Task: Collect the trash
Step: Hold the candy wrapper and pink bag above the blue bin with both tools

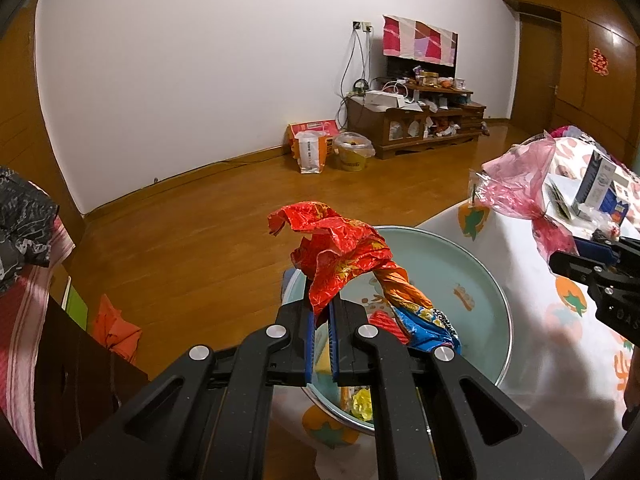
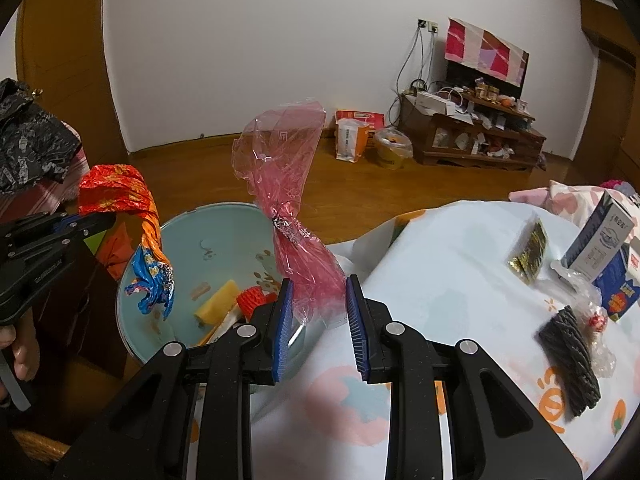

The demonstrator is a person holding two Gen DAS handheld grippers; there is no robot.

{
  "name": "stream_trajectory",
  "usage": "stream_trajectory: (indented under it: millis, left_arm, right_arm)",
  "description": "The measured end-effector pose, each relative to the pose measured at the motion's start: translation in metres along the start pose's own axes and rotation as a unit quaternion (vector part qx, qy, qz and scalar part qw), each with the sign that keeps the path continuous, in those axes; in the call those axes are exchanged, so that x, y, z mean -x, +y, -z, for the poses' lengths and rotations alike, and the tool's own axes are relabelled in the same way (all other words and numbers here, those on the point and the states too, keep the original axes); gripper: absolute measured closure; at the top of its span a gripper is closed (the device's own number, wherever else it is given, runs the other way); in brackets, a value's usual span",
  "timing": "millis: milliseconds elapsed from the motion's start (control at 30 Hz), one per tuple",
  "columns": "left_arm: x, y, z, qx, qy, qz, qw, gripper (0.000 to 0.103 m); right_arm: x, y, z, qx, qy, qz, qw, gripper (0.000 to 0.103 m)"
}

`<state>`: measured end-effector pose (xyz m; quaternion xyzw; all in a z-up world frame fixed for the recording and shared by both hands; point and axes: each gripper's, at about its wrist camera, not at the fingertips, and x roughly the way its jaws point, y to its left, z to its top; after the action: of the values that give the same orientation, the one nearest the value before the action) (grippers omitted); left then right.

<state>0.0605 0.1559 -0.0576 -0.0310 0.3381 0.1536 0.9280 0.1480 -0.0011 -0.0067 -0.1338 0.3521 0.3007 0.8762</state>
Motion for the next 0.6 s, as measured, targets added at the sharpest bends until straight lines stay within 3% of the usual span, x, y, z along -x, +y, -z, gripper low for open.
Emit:
stream_trajectory:
  millis: [600]
  left_arm:
    - [-0.003, 0.001, -0.003, 0.005, 0.004, -0.008, 0.9999, 0.098]
  right_arm:
    - [-0.005, 0.018, -0.006, 0.014, 0.003, -0.011, 1.000, 0.076]
